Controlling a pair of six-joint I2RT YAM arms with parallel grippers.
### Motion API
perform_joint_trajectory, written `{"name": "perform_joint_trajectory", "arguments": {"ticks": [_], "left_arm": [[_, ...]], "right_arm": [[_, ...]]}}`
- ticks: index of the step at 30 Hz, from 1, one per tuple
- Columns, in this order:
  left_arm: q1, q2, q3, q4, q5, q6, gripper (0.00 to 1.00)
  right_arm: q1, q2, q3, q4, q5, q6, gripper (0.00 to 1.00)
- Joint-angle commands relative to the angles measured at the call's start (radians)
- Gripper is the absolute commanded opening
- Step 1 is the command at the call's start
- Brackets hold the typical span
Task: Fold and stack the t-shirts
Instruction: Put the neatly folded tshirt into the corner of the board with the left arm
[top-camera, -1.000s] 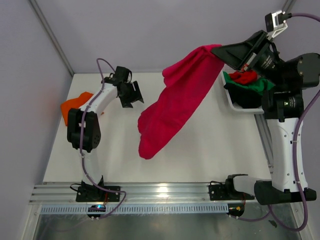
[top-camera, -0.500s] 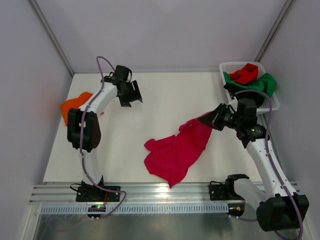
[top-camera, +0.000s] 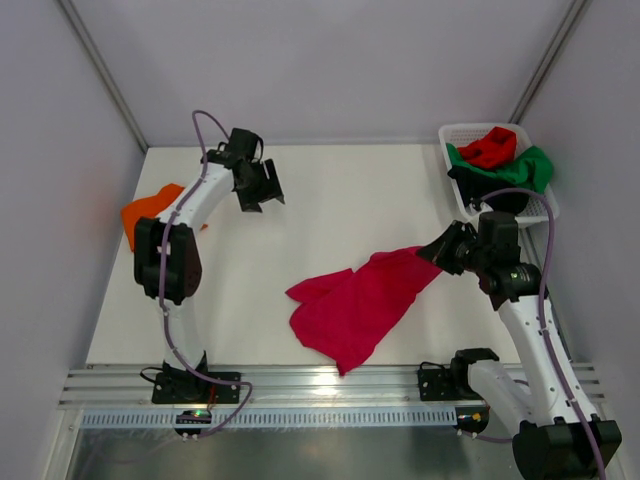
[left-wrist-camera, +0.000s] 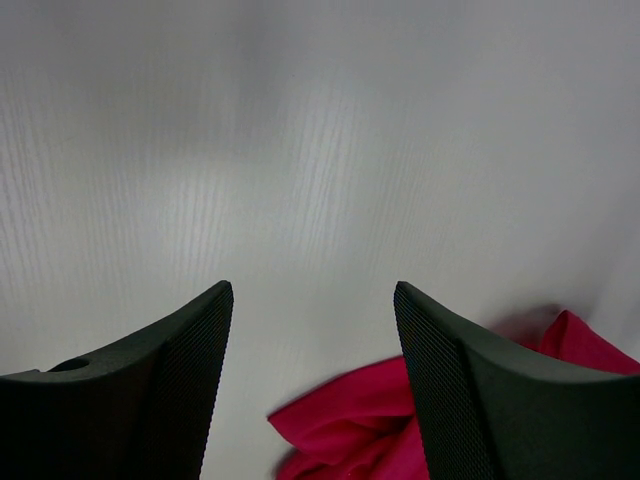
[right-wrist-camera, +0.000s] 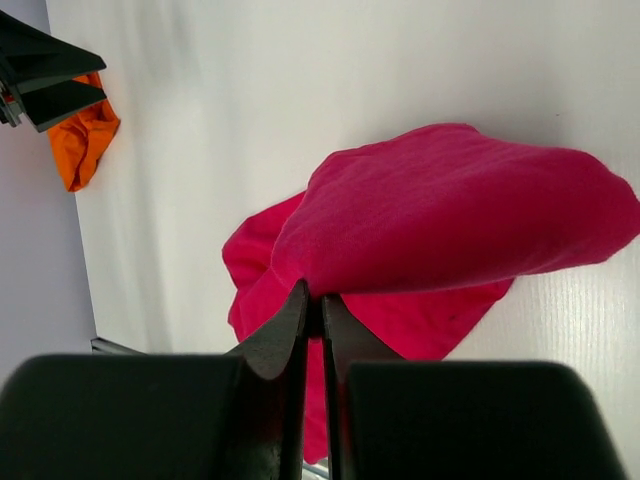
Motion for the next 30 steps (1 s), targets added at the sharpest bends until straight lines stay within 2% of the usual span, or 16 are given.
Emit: {"name": "perform_joint_trajectory", "arguments": {"ticks": [1,5,9,10,11,15,30], "left_arm": [[0.004,-0.063,0.037,-0.011,-0.025,0.001,0.68],[0.004,-0.131,0.041,-0.001,-0.076,0.02,0.7],[0.004,-0.23,0.006,0.046,-0.123,0.043,0.72],[0.004,-0.267,0.001,0.067,-0.123,0.052,0.72],[0.004,-0.283,-0.006,0.072,-0.169,0.055,0.72],[0.004,-0.313,0.01,0.054,-0.183,0.07,0.73],[0.004,-0.355,0.027,0.026,-0.177,0.075,0.73]], "right_arm": [[-0.001,-0.006,0.037,0.027,0.011,-0.029,0.04],[-0.001,-0.029,0.049,0.064,0.019,-0.05,0.04],[-0.001,-0.029,0.098,0.058,0.082,-0.099,0.56],[-0.001,-0.029,0.115,0.057,0.094,-0.107,0.6],[-0.001,-0.027,0.123,0.055,0.105,-0.122,0.62],[-0.001,-0.018,0.146,0.057,0.131,-0.144,0.64],[0.001,-0.007,0.083,0.116,0.073,-0.113,0.65]]}}
